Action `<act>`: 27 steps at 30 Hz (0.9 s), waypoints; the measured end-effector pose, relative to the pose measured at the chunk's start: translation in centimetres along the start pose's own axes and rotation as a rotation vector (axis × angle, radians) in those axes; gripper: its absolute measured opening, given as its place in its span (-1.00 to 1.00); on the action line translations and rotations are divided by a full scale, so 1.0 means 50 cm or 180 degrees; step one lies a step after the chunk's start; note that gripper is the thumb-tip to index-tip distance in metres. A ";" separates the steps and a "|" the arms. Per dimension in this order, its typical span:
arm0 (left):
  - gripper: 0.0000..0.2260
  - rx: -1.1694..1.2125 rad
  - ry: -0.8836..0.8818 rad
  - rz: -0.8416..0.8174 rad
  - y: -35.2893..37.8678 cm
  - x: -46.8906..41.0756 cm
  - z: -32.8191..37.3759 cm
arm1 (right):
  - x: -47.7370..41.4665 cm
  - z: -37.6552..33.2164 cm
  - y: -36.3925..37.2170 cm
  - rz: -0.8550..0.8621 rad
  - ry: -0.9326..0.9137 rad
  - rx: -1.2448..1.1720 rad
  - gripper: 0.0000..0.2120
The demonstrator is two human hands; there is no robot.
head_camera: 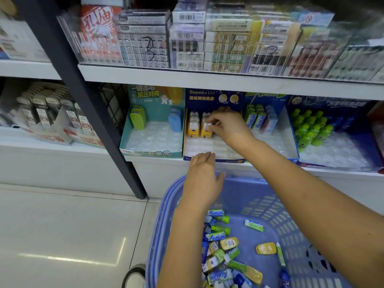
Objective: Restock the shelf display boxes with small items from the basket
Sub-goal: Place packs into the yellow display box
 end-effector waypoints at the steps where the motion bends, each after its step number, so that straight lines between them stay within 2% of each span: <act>1: -0.46 0.0015 -0.0004 0.0000 0.001 0.000 0.000 | -0.001 -0.002 0.002 -0.0043 -0.0010 0.0118 -0.75; 7: -0.45 0.0053 -0.0018 -0.0133 0.002 -0.002 -0.001 | 0.005 -0.026 -0.005 -0.0451 -0.0208 0.0705 -0.65; 10: -0.46 0.0108 -0.0018 -0.0243 0.007 0.007 0.002 | 0.063 -0.029 -0.035 -0.0363 -0.0318 0.0539 -0.55; 12: -0.58 0.0329 0.0040 0.0217 -0.018 0.016 0.012 | 0.128 -0.010 -0.055 -0.0318 -0.0286 0.0381 -0.69; 14: -0.72 0.0661 0.0112 0.0777 -0.042 0.032 0.030 | 0.212 0.039 -0.033 -0.0843 -0.0209 0.0640 -0.82; 15: -0.79 0.0799 0.0124 0.0800 -0.036 0.039 0.041 | 0.261 0.075 -0.007 -0.1276 -0.0070 0.0859 -0.81; 17: -0.85 0.0877 -0.0017 0.0199 0.024 0.052 0.052 | 0.375 0.150 0.063 -0.2365 0.0308 0.1192 -0.75; 19: -0.85 0.0535 -0.0331 -0.0871 0.124 0.087 0.038 | 0.504 0.217 0.134 -0.3421 0.0634 0.1271 -0.86; 20: -0.84 0.0195 -0.0360 -0.1391 0.173 0.118 0.025 | 0.561 0.245 0.159 -0.3769 0.0790 0.1301 -0.83; 22: -0.80 -0.0618 -0.0143 -0.2360 0.255 0.197 -0.006 | 0.637 0.308 0.184 -0.3804 0.1196 0.1441 -0.78; 24: -0.74 -0.1189 0.0060 -0.3118 0.308 0.274 -0.041 | 0.692 0.347 0.201 -0.3908 0.1310 0.1576 -0.79; 27: -0.67 -0.1468 -0.0236 -0.3568 0.339 0.342 -0.105 | 0.756 0.375 0.233 -0.4509 0.1430 0.1466 -0.73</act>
Point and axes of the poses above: each hand's wrist, its own x-axis away from the middle knuckle, its own y-axis out of the palm, z = x × y, the point moved 9 cm from there along -x, towards the middle knuckle, and after that the axes turned 10 degrees about z, right-handed, at the moved point
